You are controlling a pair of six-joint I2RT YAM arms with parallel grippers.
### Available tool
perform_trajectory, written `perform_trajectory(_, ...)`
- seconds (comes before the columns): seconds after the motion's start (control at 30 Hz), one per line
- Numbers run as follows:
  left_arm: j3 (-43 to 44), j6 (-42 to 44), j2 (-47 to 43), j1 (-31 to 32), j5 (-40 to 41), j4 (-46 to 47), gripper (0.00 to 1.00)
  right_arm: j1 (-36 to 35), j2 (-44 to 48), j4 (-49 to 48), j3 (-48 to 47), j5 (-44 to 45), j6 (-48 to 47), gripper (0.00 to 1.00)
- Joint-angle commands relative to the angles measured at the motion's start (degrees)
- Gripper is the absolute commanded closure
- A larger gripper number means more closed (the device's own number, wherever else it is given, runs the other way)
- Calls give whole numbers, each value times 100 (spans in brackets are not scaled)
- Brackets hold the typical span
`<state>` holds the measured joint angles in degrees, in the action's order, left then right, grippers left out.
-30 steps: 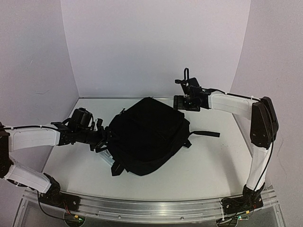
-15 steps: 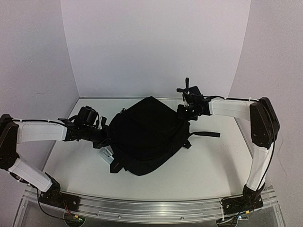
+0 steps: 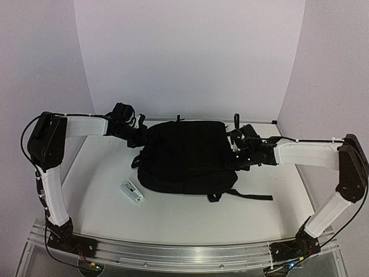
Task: Pack the student bag
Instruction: Unzip the student bag at the center of the board.
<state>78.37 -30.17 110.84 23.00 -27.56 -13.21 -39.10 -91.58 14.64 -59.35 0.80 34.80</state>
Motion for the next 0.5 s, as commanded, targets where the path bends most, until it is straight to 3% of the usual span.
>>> perform_trajectory(0.0,1298,821,762,-141,-24,168,99,-957,266,558,394,-706,691,100)
perform_trajectory(0.2,2087,943,1268,-147,-223,205,84,-1799,314,467,219,-741,1280,96)
perform_trajectory(0.27,2125,960,1183,-147,-170,114,72,-1817,462,566,103,-495,1307,75)
perform_trajectory(0.37,1766,960,683,-147,171,94,42,-1819,715,1045,-244,168,1177,46)
perform_trajectory(0.47,1199,815,-24,-147,647,31,23,-1818,801,1428,-674,443,883,35)
